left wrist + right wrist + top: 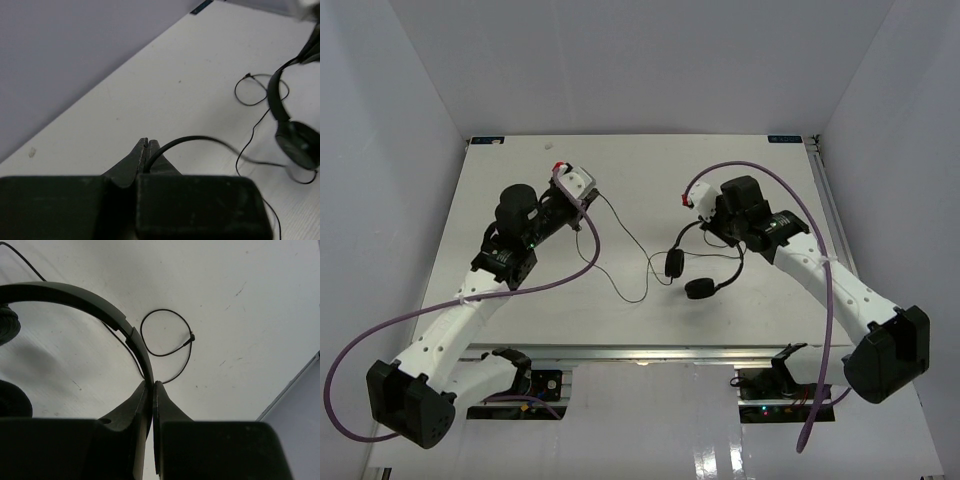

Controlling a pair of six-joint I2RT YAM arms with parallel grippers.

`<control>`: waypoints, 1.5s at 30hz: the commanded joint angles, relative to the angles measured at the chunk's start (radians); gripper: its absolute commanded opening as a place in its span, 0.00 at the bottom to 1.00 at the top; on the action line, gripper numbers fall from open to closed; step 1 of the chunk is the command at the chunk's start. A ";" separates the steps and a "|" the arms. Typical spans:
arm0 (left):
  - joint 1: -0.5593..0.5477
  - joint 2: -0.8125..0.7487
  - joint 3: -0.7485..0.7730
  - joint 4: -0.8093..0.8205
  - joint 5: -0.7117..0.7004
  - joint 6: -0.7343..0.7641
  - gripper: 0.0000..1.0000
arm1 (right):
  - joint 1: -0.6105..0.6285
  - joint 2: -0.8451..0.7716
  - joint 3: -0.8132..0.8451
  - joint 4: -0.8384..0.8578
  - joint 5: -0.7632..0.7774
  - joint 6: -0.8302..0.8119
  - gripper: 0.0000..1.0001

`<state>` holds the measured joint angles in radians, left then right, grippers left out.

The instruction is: Wrap the headphones

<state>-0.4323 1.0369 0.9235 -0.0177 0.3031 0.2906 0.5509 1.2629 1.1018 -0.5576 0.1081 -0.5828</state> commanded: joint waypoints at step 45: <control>-0.005 0.444 0.438 -0.075 0.053 0.046 0.00 | 0.348 -0.024 0.116 0.222 -0.251 -0.072 0.08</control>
<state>-0.4408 1.4863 1.3080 -0.0659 0.3508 0.3422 0.8711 1.2147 1.1456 -0.4001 -0.1771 -0.6982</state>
